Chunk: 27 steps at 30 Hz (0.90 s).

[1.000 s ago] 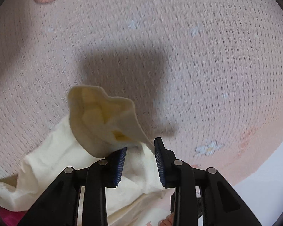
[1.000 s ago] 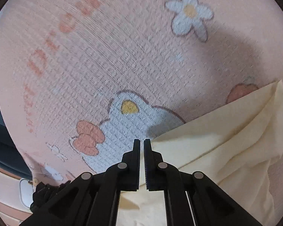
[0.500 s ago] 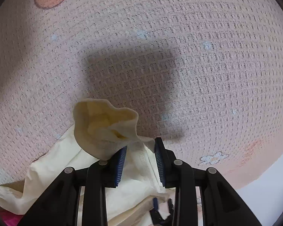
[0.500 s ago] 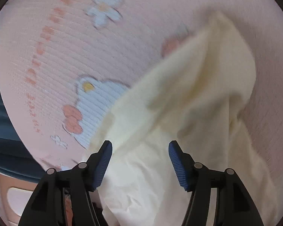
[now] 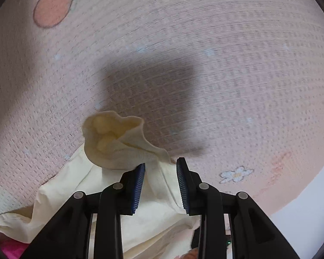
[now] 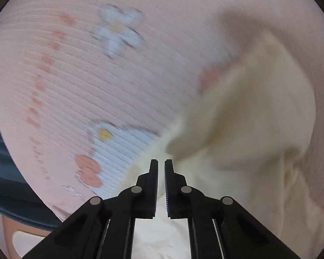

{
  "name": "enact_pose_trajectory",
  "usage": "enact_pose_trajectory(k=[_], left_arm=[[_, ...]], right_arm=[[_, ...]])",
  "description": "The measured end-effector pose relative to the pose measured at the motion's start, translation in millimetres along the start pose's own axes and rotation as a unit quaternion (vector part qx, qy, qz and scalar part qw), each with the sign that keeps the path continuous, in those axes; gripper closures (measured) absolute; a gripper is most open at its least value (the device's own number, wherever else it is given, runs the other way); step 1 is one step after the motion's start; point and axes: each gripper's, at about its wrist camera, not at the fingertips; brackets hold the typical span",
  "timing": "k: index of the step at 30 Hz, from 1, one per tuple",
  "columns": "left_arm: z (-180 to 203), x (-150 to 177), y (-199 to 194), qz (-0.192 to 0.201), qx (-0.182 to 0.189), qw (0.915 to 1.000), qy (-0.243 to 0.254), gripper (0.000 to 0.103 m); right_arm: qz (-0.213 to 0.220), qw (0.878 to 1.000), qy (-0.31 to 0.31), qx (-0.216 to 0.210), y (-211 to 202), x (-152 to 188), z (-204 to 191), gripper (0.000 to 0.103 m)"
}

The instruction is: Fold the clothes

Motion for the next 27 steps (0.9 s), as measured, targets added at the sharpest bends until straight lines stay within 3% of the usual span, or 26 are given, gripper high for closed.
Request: enact_pose_trajectory(k=[2,5,9,10,12,13,14,17,18,21,23,25,27], left_arm=[[7,-3,-5,-0.001,-0.003,1.0,0.008,0.076],[15,-9,-10,-0.003,-0.011,0.9998,0.018,0.076],[22,-21,-22,-0.01,-0.022,0.9994,0.026,0.075],[21,-28,-28,-0.014,-0.025,0.9993,0.022,0.072],[13,-26,-49,-0.025,-0.023,0.9993,0.018,0.057],[8,-19,-61,-0.029,-0.022,0.9992,0.017,0.042],[4,-21,-73,-0.027,-0.013,0.9994,0.016,0.037],[-2,-26,-108,-0.021,0.007,0.9996,0.016,0.036],[-3,-28,-116,-0.019,0.006,0.9997,0.016,0.036],[-7,-33,-138,-0.014,0.006,0.9997,0.018,0.036],[-11,-35,-149,-0.014,-0.011,0.9994,0.031,0.035],[-18,-38,-155,-0.021,-0.033,0.9986,0.037,0.035],[-24,-39,-160,-0.035,-0.055,0.9971,0.04,0.035]], right_arm=[[0.014,1.0,-0.001,0.008,-11,-15,-5,0.098],[0.002,1.0,0.006,0.025,-15,-31,-6,0.098],[-0.025,1.0,-0.002,-0.015,-18,-29,3,0.098],[-0.04,0.999,0.0,-0.01,-15,-26,8,0.098],[-0.072,0.997,-0.002,-0.003,-9,-19,20,0.098],[-0.086,0.996,-0.008,-0.002,-6,-16,26,0.097],[-0.093,0.995,-0.021,0.0,-6,-12,30,0.097],[-0.096,0.992,-0.075,0.028,-11,-4,39,0.096],[-0.101,0.99,-0.092,0.036,-14,-2,40,0.089],[-0.115,0.983,-0.132,0.056,-26,2,48,0.055],[-0.11,0.979,-0.158,0.071,-32,2,46,0.051],[-0.107,0.976,-0.174,0.076,-21,-16,19,0.051],[-0.108,0.973,-0.18,0.091,-36,-37,33,0.051]])
Point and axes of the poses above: each gripper's, at about its wrist camera, not at the fingertips, and y roughly the way its jaws point, z to its right, x to its underside, and after that the axes turned 14 degrees about x, right-handed
